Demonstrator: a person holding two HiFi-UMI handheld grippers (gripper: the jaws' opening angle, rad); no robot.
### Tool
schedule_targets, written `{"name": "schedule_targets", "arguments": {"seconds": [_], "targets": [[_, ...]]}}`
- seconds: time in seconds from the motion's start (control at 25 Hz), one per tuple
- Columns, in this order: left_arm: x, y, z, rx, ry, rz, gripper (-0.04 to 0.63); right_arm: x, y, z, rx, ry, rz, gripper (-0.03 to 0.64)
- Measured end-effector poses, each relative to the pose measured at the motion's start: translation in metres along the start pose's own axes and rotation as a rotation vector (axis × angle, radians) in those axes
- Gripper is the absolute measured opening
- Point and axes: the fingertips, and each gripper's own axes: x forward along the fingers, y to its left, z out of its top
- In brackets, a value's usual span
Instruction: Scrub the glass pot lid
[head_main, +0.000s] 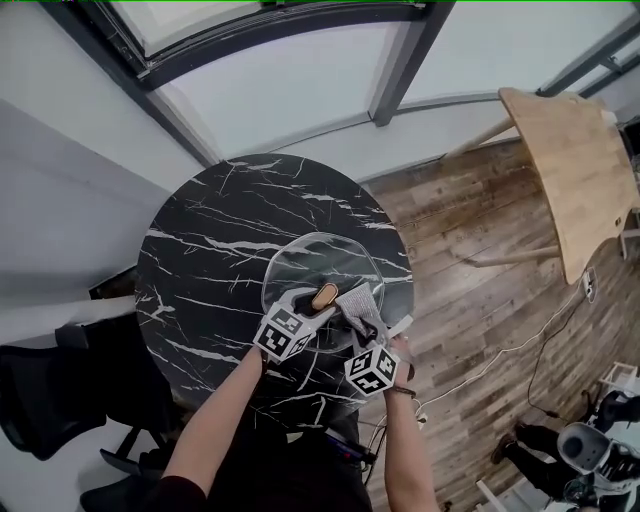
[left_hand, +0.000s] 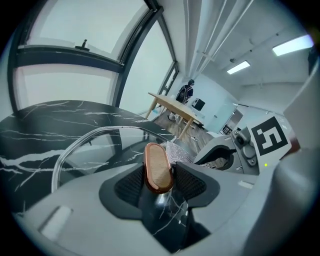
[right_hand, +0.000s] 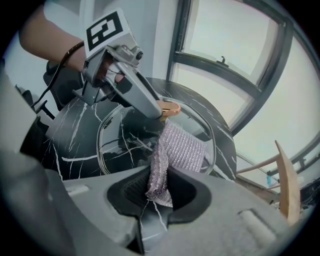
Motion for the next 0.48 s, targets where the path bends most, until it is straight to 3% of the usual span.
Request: {"name": "schedule_targets", "arguments": {"seconds": [0.48], "targets": [[-0.007,0.003,0.0,0.044,0.047,0.013,0.179,-0.003,0.035,0.007,-0.068,0.041,0.041,0.081]]}}
